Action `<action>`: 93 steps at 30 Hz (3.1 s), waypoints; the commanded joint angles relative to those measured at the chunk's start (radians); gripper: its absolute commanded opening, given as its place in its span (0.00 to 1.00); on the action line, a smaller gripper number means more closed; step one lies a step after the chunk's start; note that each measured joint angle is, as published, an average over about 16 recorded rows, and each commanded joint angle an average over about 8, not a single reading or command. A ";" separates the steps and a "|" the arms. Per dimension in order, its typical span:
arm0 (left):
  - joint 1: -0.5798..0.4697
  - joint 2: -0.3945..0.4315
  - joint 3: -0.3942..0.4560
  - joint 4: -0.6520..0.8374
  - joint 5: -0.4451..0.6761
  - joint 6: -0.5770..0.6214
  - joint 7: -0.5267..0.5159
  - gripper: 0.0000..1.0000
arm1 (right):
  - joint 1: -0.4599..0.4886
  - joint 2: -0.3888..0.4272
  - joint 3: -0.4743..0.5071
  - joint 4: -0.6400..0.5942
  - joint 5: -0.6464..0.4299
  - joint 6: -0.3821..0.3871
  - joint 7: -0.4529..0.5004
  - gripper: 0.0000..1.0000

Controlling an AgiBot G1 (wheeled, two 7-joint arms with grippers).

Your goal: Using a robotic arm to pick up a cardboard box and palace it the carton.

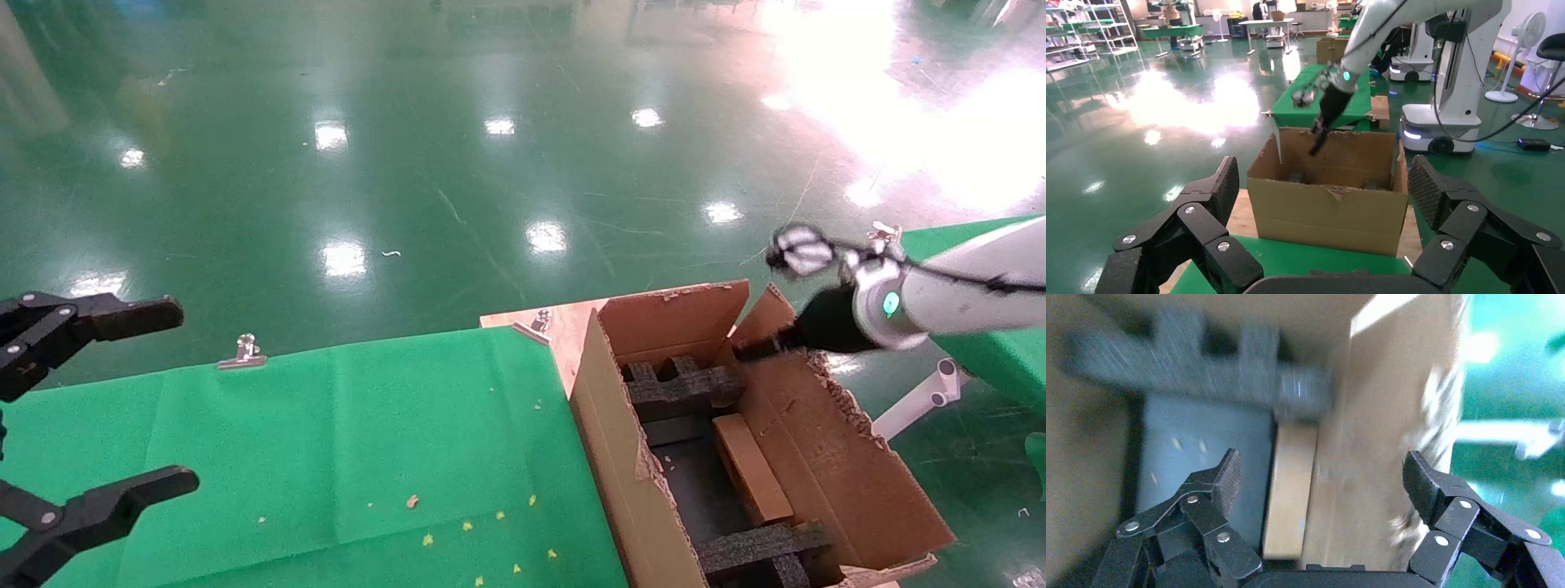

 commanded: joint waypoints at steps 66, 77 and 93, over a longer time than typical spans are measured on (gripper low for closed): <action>0.000 0.000 0.000 0.000 0.000 0.000 0.000 1.00 | -0.416 0.100 1.019 0.293 0.757 -0.481 -1.007 1.00; 0.000 0.000 0.000 0.000 0.000 0.000 0.000 1.00 | -0.603 0.043 1.244 0.277 0.820 -0.581 -1.129 1.00; 0.000 0.000 0.000 0.000 -0.001 0.000 0.000 1.00 | -0.856 -0.033 1.548 0.255 0.903 -0.714 -1.291 1.00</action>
